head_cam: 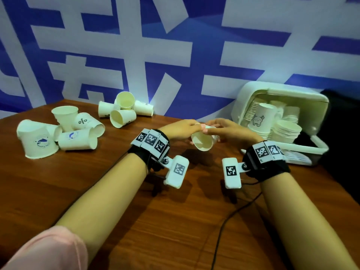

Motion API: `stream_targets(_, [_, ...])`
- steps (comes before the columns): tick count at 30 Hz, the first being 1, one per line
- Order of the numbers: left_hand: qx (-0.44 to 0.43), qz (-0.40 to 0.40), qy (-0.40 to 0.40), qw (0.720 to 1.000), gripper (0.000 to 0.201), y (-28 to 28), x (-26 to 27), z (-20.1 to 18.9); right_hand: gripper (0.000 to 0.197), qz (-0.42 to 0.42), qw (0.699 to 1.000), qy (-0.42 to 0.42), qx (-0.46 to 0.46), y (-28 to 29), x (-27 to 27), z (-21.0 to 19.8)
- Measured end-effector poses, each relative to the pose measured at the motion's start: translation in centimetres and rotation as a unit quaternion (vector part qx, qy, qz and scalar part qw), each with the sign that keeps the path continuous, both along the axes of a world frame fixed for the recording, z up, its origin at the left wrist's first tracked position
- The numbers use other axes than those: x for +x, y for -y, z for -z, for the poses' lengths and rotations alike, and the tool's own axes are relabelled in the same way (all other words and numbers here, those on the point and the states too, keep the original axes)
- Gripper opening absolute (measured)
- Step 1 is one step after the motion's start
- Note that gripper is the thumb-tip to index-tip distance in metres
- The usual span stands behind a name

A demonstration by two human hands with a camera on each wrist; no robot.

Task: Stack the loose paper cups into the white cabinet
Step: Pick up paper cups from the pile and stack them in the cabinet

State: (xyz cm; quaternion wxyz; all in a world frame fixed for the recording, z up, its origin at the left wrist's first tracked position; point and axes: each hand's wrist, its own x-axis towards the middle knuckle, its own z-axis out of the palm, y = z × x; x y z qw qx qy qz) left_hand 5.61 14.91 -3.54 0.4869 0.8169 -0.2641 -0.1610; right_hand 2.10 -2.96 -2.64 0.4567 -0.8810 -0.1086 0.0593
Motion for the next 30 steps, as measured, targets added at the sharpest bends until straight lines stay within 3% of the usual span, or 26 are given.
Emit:
stream_targets(7, [0.001,-0.024,0.169,0.985,0.033,8.1,1.9,-1.4,0.014,0.110,0.982,0.053,0.142,7.8,-0.5,-1.1])
stream_targets(11, [-0.045,-0.015,0.220,0.974,0.034,12.2,1.6,-2.7,0.061,0.163,0.957,0.125,0.203,11.7,-1.5,-1.7])
stream_targets(13, [-0.070,-0.002,0.236,0.969,0.034,14.2,1.5,-3.3,0.073,0.186,0.946,0.153,0.219,13.6,-2.0,-1.9])
stream_targets(18, [-0.121,0.053,0.245,0.961,0.032,18.5,0.7,-4.6,0.073,0.238,0.909,0.201,0.277,17.3,-3.4,-1.7])
stream_targets(22, [-0.109,0.034,0.272,0.956,0.031,21.7,0.4,-5.0,0.079,0.293,0.878,0.217,0.309,18.9,-3.3,-1.0])
stream_targets(27, [-0.111,0.016,0.280,0.953,0.044,24.2,0.5,-4.7,0.065,0.338,0.860,0.242,0.295,19.5,-2.7,-0.9])
stream_targets(30, [-0.110,0.020,0.290,0.951,0.047,25.0,0.6,-4.2,0.040,0.370,0.848,0.247,0.288,19.1,-2.4,-0.9])
